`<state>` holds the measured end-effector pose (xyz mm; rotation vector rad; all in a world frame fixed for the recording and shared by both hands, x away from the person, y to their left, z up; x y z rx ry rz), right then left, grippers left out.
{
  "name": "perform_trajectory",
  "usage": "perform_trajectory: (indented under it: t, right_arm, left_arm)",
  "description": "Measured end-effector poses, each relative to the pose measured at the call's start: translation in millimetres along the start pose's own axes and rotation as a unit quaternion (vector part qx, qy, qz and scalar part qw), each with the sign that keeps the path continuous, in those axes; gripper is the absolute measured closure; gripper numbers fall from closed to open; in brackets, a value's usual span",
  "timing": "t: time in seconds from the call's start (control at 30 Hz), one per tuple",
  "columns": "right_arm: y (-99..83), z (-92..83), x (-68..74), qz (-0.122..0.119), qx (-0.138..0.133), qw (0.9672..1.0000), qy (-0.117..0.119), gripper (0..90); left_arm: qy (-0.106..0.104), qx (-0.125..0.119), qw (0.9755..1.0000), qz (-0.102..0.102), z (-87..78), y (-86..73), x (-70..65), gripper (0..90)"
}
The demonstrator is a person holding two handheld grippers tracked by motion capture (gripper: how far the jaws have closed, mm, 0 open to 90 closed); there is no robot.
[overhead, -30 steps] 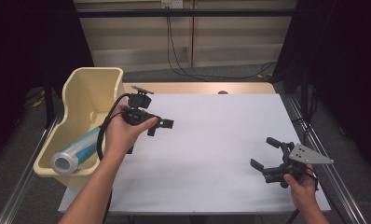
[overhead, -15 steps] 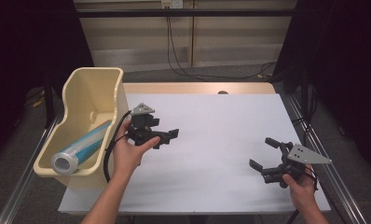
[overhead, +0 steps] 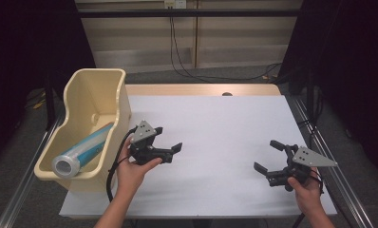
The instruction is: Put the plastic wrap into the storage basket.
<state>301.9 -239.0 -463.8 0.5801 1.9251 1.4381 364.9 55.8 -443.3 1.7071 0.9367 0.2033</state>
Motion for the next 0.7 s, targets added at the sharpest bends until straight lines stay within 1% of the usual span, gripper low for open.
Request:
perform_trajectory:
  t: [0.07,0.13,0.17,0.2,0.23,0.33,0.47,0.53,0.63,0.7]
  right_arm:
    - [-0.3,0.2,0.3,0.0,0.001,1.0,0.0,0.0]
    - [-0.6,0.5,0.7,-0.001,0.002,1.0,0.001,0.0]
    - [-0.5,0.6,0.8,-0.002,0.002,1.0,0.001,0.0]
    - [-0.6,0.6,0.8,-0.001,0.002,1.0,0.001,0.0]
    - [-0.6,0.7,0.8,0.0,0.002,1.0,0.001,0.0]
    - [-1.2,1.1,1.8,-0.001,0.005,1.0,0.003,0.0]
    - [-1.5,1.7,3.9,-0.005,0.007,0.9999,0.007,0.0]
    - [-1.7,1.8,4.3,-0.007,0.008,0.9999,0.008,0.0]
    - [-1.6,1.7,3.9,-0.006,0.007,0.9999,0.007,0.0]
    - [-1.7,2.0,3.6,-0.007,0.007,0.9999,0.007,0.0]
  left_arm:
    - [-0.005,-0.007,1.0,0.004,-1.6,-2.0,-0.8,8.9]
    - [-0.007,-0.008,0.9999,0.008,-2.6,-4.0,-1.9,8.9]
    - [-0.007,-0.007,0.9999,0.01,-3.1,-5.5,-2.1,8.6]
    - [-0.006,-0.011,0.9998,0.012,-3.9,-6.4,-2.0,8.2]
    - [-0.01,-0.013,0.9998,0.011,-4.4,-7.6,-2.6,8.2]
    - [-0.01,-0.015,0.9997,0.015,-6.7,-11.2,-2.0,8.2]
    - [-0.015,-0.02,0.9996,-0.008,-9.9,-14.5,2.5,7.5]
    - [-0.011,-0.02,0.9997,-0.012,-10.7,-16.2,5.6,7.4]
    - [-0.01,-0.025,0.9995,-0.017,-11.0,-15.9,7.0,7.4]
    - [-0.01,-0.027,0.9995,-0.016,-11.5,-15.4,7.3,7.4]
Point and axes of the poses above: each handheld gripper's, and its own axes: z roughly forward along the jaws, y roughly out of its top, x roughly to its left, the point moved 10 cm from there along z, roughly forward along the jaws, and after that the axes turned 15 degrees about -z, right-handed, at the moved point
